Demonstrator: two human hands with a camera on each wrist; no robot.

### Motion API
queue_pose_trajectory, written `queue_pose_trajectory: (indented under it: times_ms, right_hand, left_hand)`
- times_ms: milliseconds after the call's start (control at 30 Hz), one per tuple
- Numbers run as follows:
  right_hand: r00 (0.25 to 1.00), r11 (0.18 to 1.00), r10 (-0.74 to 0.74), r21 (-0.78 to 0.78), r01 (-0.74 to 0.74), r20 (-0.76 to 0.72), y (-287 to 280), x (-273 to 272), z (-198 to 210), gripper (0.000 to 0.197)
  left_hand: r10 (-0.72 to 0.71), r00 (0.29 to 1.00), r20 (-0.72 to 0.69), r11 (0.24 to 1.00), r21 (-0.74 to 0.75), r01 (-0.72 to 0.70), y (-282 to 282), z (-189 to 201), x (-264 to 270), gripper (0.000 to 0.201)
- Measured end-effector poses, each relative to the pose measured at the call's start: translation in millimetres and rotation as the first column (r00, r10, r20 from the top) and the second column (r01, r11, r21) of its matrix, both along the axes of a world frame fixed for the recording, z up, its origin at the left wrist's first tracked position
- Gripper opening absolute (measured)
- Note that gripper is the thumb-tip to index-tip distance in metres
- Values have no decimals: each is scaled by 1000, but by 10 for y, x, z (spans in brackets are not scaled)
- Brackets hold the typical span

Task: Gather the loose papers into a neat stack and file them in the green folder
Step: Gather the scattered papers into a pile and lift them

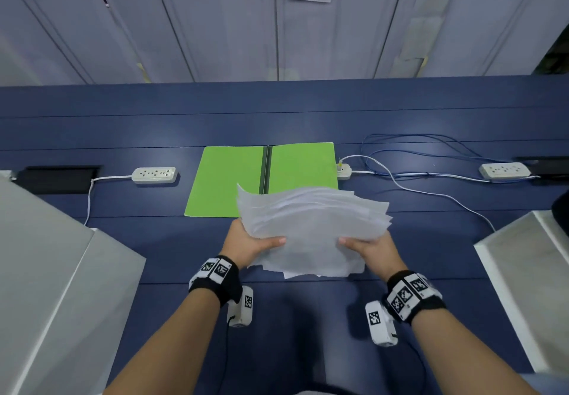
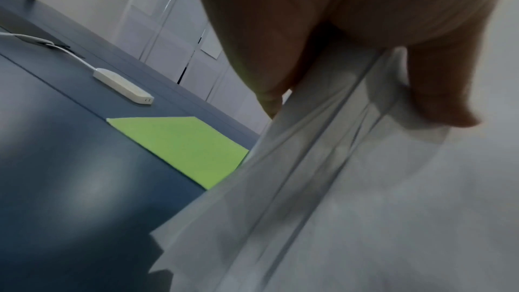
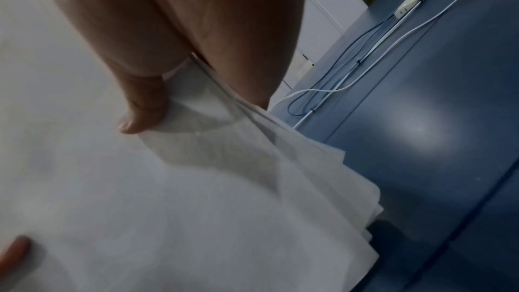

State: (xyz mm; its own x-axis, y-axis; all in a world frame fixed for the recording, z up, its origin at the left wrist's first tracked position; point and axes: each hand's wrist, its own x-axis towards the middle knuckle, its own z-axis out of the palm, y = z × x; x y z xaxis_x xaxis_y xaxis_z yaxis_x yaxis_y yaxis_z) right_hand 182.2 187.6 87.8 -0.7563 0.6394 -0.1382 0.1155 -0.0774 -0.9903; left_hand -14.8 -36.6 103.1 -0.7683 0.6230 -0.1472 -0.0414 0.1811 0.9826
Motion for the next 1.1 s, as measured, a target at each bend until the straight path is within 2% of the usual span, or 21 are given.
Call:
queue_pose_trajectory:
  times_ms: [167,300,400,433,500,567,600,667,700,767,833,866,933,1000,1100]
  right_hand:
    - [996,998,-56,7,57,-62,4,-74,116,37]
    - [1000,1000,-3,-27,4,12,-46,-42,-14,39]
    - [998,999,-38,-28,39,51,-82,-44,-33,35]
    - [997,997,-63,-39,65,55,-83,-51,-36,33]
    - [990,988,-135,-74,138,44,-68,-69,-31,34]
    - [973,967,-225,-116,229,40,-41,-94,-34,60]
    - [968,958,-251,-138,253,30,-31,-106,-24,64]
    - [965,951,-259,-182,250,-30,-31,-148,21,45]
    - [966,949,-251,-214,232,-67,-52,-172,60,42]
    - [960,939,-237,-287,188,-148,-107,-229,132,64]
    - [953,921,-219,-366,131,-208,-161,-281,151,85]
    - [951,909,-210,-402,104,-228,-192,-295,150,89]
    - [945,881,-195,-471,52,-261,-248,-297,153,93]
    - [944,845,-181,-535,6,-275,-279,-279,156,85]
    - [955,827,-167,-563,1,-244,-317,-240,247,51]
  left_hand:
    - [20,999,-39,998,64,-17,33,118,-70,50]
    - [24,999,-33,1000,-12,-24,28,10,-40,50]
    - [127,991,-36,992,3,-127,68,-62,-10,48]
    - [180,983,-44,984,11,-180,61,-86,-18,54]
    - [298,951,-83,953,-24,-301,26,-177,-44,80]
    - [417,908,-48,901,-108,-420,-48,-335,-42,106]
    - [460,888,14,876,-166,-452,-85,-420,2,114]
    - [484,856,181,859,-284,-425,-145,-604,139,124]
    - [440,847,300,890,-269,-367,-153,-661,240,118]
    - [238,818,523,970,-95,-222,-134,-749,429,104]
    - [91,788,609,990,27,-135,-66,-769,574,94]
    - [85,778,622,984,71,-164,-35,-808,582,92]
    - [166,767,620,956,89,-279,-9,-824,518,95]
    - [238,777,582,919,123,-374,-23,-735,398,97]
    - [270,837,477,906,169,-389,-90,-442,238,98]
